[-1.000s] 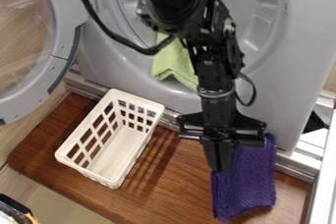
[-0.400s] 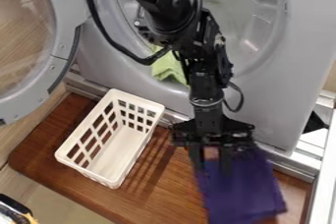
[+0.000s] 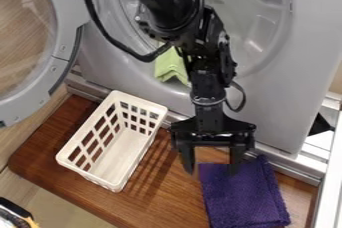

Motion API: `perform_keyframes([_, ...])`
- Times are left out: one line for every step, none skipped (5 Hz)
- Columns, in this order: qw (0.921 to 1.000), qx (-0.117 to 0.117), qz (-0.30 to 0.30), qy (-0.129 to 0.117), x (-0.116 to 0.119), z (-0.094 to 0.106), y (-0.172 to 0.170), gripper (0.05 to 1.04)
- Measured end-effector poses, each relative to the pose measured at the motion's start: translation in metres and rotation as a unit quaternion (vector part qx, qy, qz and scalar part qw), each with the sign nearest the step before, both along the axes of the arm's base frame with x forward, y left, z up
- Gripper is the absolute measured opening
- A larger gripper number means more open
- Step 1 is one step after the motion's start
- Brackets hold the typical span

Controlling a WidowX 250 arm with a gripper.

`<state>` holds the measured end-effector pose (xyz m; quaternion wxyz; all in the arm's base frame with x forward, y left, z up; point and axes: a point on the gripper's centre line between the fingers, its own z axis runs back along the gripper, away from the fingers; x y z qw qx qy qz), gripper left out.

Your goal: Move the purple cloth to the right side of the table

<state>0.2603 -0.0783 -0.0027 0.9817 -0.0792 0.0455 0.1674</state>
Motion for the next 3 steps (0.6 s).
perform_keyframes([0.9996,0.018,-0.013,-0.020,0.001,0.020,0.003,1.010])
perform_keyframes([0.9985,0.033,-0.025,-0.038,-0.002,0.047,0.009,1.005])
perform_keyframes([0.9965,0.029,-0.043,-0.065,-0.003,0.071,0.014,1.003])
